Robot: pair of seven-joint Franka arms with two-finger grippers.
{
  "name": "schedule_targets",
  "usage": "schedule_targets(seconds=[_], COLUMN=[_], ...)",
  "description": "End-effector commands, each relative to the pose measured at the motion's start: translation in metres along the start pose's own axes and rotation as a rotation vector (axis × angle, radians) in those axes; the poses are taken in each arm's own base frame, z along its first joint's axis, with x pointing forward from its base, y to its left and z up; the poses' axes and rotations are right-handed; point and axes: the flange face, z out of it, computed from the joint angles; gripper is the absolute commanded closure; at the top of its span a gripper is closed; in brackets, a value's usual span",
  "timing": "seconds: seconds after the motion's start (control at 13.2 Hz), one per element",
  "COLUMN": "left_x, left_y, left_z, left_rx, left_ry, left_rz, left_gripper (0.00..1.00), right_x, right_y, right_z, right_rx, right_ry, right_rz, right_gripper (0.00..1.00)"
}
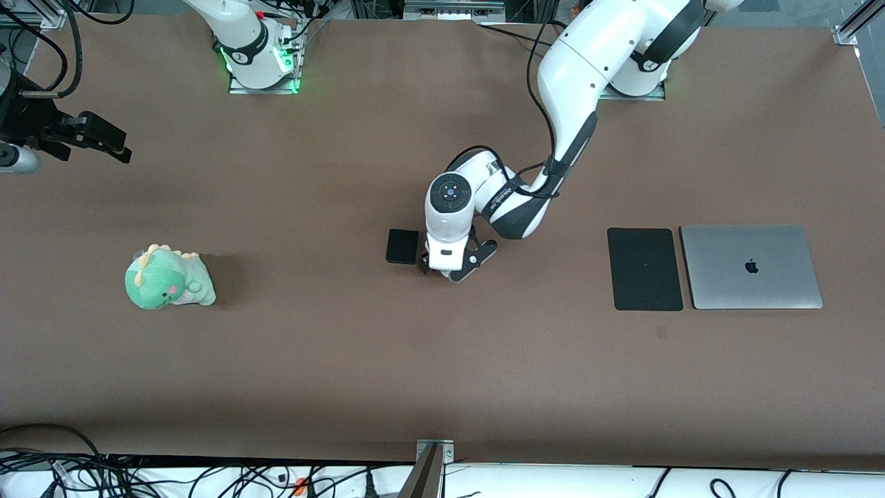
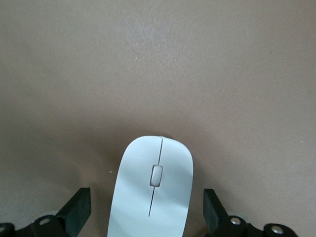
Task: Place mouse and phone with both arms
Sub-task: 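Move the left gripper over the white mouse, then lower the left gripper and close it on the white mouse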
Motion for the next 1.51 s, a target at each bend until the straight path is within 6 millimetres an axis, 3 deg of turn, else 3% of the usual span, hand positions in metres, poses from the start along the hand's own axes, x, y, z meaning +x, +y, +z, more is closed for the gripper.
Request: schedule_targets(seconds=[0.0, 0.3, 0.53, 0.68, 0.91, 0.98, 1.13, 1.28, 1.44], left_x=[-0.002, -0.011, -0.01, -0.009, 0.001, 0.013, 0.056, 0.1, 0.141], left_y=[0.008, 0.005, 0.005, 0.005, 0.007, 0.006, -0.005, -0.013, -0.029], left_z=[-0.002, 0.003, 0.003, 0.003, -0.008, -0.019, -0.044, -0.086, -0.118], left_rx=[-0.014, -0.004, -0.001, 0.001, -0.007, -0.001, 0.073, 0.073, 0.106], left_ry=[0.034, 0.031, 0.031, 0.033, 0.042, 0.053, 0.057, 0.063, 0.058], left_rz=[-0.008, 0.006, 0.006, 0.005, 0.012, 0.032, 0.091, 0.136, 0.172], left_gripper=[0.0, 0.02, 0.35, 0.52, 0.59, 0.59, 0.59, 0.59, 0.58], right_x=[-0.001, -0.002, -0.002, -0.002, 0.0, 0.0, -0.001, -0.001, 0.001], right_y=[-0.003, -0.011, -0.015, -0.015, -0.015, -0.015, -0.018, -0.021, -0.035], right_z=[-0.003, -0.002, -0.001, 0.0, 0.003, 0.003, 0.003, 0.003, 0.006], right_rx=[-0.002, -0.003, -0.004, -0.004, -0.005, -0.005, -0.005, -0.005, -0.005], right_ry=[-0.009, -0.012, -0.017, -0.02, -0.025, -0.025, -0.025, -0.023, -0.023], right_rz=[0.003, -0.014, -0.02, -0.02, -0.02, -0.02, -0.025, -0.029, -0.052], right_gripper=[0.0, 0.0, 0.0, 0.0, 0.0, 0.0, 0.0, 0.0, 0.0])
